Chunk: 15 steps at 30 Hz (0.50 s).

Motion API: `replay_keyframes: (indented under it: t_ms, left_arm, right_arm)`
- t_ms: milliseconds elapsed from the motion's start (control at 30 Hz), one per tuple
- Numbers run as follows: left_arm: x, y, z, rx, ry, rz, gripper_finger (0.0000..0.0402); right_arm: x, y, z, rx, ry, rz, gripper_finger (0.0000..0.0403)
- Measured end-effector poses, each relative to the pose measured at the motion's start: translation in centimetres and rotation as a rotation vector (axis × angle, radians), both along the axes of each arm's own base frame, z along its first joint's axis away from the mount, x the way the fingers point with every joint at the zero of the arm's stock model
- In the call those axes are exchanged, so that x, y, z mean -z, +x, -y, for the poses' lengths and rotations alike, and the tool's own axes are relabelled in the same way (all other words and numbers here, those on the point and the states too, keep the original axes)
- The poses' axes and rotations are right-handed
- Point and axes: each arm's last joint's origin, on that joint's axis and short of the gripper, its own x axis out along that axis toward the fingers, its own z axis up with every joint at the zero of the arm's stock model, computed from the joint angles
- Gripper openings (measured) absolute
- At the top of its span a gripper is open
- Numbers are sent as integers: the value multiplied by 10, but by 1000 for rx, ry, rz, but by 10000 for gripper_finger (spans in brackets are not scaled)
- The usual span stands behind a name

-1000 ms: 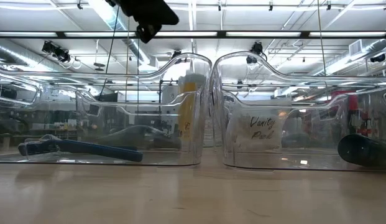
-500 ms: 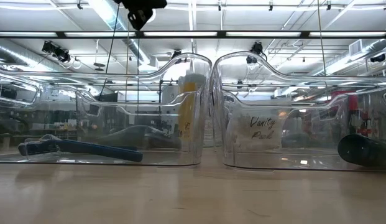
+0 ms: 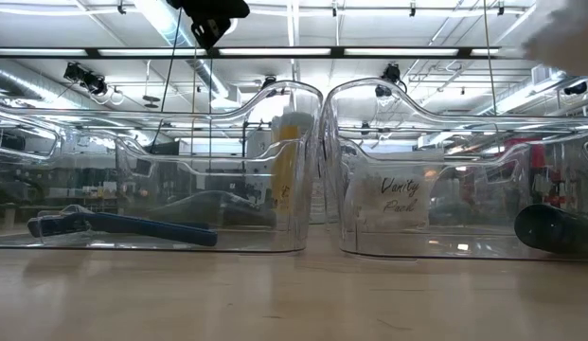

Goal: Pick & Place Travel size toiletries
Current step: Put the transparent vanity pack into the top right transparent bin

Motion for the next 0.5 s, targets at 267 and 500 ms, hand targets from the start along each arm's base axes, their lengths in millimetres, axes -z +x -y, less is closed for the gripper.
replay_keyframes:
  t_ms: [267,500]
  left_arm:
    - [0,0,0,0,-1,0,5]
    - [0,0,0,0,0,0,4]
  right_arm:
    - [-1,20,24,107,-59,56,2]
    - [-14,23,43,185,-78,104,1]
